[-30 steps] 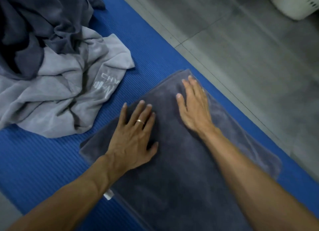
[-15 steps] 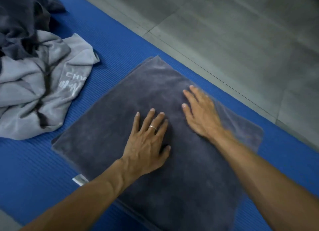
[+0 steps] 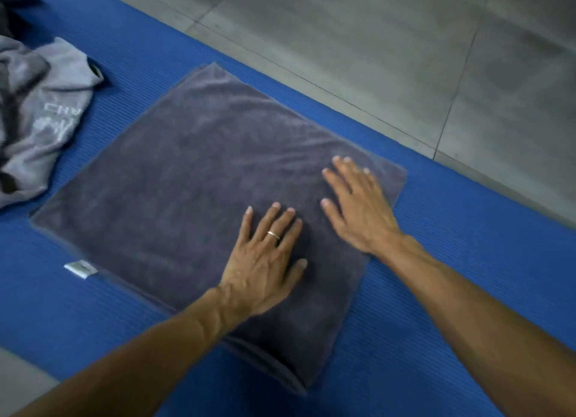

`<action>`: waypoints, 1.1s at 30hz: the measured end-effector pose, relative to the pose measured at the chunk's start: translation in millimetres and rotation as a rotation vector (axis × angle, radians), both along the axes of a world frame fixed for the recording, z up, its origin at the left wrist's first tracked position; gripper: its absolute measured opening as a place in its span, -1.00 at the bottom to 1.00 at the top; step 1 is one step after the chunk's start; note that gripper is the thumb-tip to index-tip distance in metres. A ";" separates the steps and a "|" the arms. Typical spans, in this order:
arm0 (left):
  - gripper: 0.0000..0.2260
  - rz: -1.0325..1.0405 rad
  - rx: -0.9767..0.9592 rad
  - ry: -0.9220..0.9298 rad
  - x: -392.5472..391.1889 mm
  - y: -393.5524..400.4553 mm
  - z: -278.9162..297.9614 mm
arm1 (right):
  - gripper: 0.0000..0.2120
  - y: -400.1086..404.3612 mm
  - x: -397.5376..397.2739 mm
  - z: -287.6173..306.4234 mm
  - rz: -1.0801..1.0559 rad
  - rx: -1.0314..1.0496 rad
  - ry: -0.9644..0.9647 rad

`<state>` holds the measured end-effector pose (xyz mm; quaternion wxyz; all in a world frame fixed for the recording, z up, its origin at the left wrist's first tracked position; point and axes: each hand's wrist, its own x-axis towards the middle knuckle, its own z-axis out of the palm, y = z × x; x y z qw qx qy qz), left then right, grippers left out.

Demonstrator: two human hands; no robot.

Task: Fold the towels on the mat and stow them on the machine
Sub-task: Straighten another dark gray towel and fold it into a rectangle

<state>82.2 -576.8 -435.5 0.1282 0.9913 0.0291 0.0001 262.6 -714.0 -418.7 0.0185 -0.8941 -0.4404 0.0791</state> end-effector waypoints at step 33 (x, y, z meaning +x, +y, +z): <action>-0.81 0.693 -1.251 0.157 -81.9 -28.5 76.3 | -0.47 -74.8 26.4 22.9 0.049 -0.101 0.114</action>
